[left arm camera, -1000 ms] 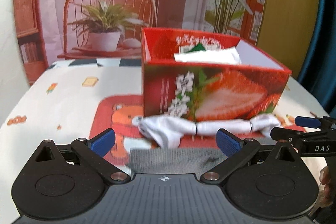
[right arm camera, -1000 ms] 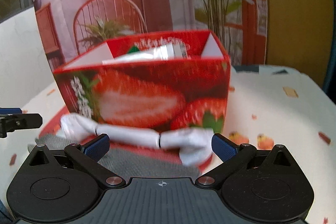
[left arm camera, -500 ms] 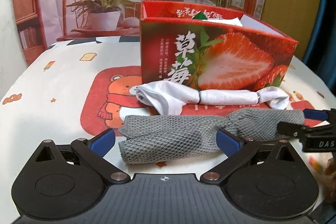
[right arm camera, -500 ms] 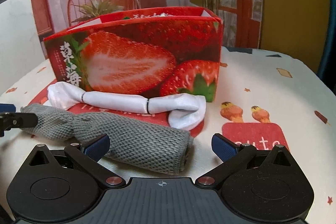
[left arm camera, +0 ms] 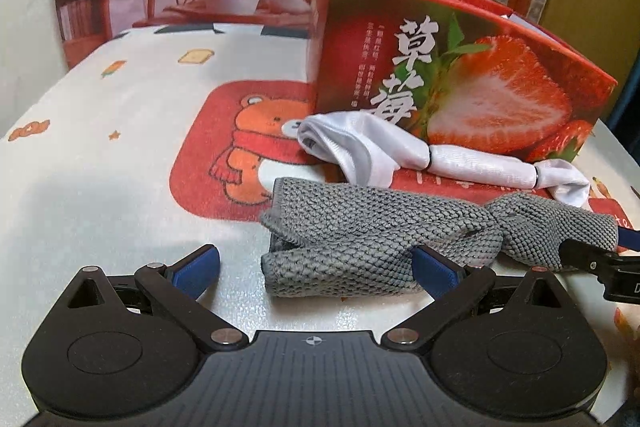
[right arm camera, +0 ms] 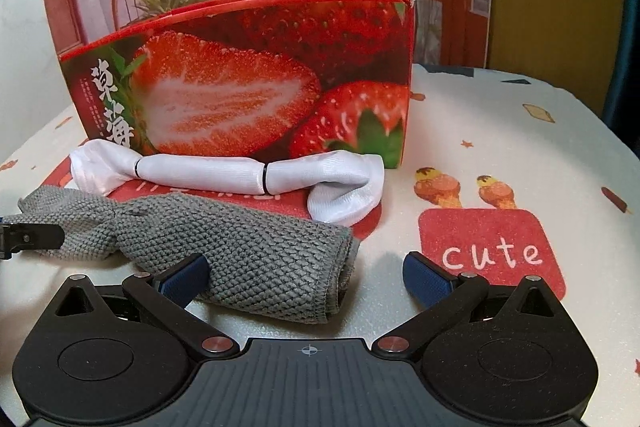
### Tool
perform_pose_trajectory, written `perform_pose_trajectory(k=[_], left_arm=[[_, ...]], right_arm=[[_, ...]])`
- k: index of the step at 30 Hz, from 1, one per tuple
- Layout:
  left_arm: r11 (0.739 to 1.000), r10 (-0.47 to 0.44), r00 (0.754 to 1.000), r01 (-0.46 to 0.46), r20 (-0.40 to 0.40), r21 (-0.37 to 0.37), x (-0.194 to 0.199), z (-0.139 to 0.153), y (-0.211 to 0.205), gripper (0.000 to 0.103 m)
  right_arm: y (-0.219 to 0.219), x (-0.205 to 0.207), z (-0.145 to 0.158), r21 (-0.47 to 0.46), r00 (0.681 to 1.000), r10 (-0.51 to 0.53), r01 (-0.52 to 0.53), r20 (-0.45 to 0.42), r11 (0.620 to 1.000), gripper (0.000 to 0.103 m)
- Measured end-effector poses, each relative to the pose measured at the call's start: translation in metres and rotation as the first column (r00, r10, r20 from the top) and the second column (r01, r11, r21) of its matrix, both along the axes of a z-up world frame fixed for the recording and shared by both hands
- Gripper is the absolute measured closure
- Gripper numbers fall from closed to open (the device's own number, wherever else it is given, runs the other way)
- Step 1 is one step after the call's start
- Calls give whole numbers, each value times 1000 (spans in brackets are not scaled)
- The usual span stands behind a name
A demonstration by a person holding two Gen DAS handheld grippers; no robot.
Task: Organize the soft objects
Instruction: 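Close both tools on the grey knit towel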
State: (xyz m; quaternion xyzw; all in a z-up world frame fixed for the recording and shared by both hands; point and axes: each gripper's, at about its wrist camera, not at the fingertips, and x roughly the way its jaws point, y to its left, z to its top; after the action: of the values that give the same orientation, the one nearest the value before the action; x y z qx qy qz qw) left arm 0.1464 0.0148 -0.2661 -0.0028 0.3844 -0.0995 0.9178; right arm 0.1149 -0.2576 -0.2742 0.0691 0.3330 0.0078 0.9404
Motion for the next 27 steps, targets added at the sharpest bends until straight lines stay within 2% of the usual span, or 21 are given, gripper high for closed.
perform_pose_trajectory(k=[6, 16, 18, 21, 23, 24, 26, 27], left_arm=[[999, -12, 1000, 11, 10, 32, -1, -2, -4, 0], [999, -15, 1000, 15, 5, 31, 1, -1, -2, 0], [1000, -13, 1000, 13, -8, 7, 3, 1, 0, 0], [995, -3, 1000, 1, -21, -103, 6, 4, 12, 2], [988, -3, 1000, -1, -26, -152, 7, 6, 16, 12], [989, -6, 1000, 2, -26, -150, 8, 7, 16, 16], [990, -28, 999, 24, -23, -137, 7, 9, 11, 35], [991, -33, 999, 30, -23, -127, 6, 9, 8, 37]], right_arm=[[2, 0, -1, -7, 1000, -12, 12, 1, 1000, 0], [-2, 0, 0, 9, 1000, 0, 0, 2, 1000, 0], [-6, -1, 1, 37, 1000, -1, 1, 7, 999, 0], [-11, -2, 3, 87, 1000, 6, -7, 14, 996, 3], [-13, -2, 4, 109, 1000, 15, -17, 18, 994, 12], [-13, -2, 5, 119, 1000, 21, -23, 19, 993, 18], [-14, -2, 7, 141, 999, 34, -36, 18, 989, 27], [-14, -2, 8, 155, 999, 38, -41, 19, 987, 34]])
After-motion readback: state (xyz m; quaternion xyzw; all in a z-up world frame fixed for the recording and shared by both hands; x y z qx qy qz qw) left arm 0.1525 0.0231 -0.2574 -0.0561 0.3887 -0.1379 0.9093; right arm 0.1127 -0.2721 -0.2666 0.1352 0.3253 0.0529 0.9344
